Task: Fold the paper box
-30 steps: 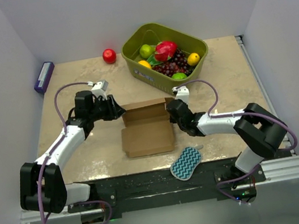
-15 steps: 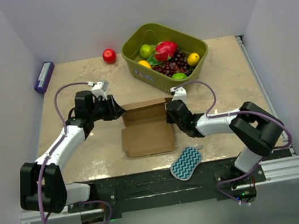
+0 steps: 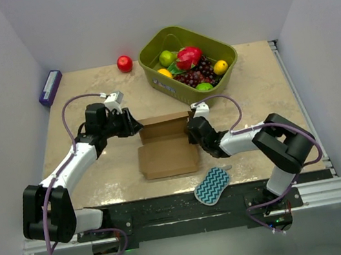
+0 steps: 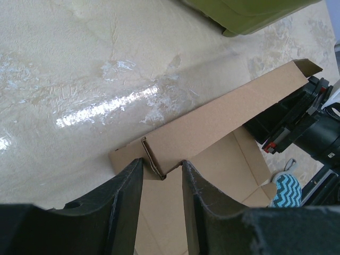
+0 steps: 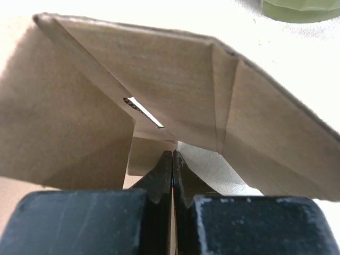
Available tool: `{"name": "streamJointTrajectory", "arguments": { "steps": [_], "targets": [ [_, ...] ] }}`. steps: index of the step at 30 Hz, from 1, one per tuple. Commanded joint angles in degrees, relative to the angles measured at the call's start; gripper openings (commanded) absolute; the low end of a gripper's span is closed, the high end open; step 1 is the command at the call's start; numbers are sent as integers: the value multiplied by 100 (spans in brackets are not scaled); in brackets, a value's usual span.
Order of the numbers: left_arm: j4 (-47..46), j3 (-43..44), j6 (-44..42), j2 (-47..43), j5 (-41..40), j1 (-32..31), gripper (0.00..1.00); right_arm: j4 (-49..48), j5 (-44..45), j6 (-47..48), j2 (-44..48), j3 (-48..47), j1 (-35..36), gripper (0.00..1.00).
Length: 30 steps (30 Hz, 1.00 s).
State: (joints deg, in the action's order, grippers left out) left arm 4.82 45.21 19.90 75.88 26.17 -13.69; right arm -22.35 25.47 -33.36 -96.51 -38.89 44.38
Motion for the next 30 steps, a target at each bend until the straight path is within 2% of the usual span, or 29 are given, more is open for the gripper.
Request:
{"name": "streamJointTrajectory", "arguments": {
  "steps": [1,21,30],
  "targets": [
    [125,-47,-109,68,19,-28,39,-129,-43,40,-140,-162,123,0],
    [133,-47,-109,76,28,-28,38,-33,133,-21,387,-109,255,0],
    [124,-47,-109,68,37,-28,38,-33,54,-30,124,-197,247,0]
  ]
}}
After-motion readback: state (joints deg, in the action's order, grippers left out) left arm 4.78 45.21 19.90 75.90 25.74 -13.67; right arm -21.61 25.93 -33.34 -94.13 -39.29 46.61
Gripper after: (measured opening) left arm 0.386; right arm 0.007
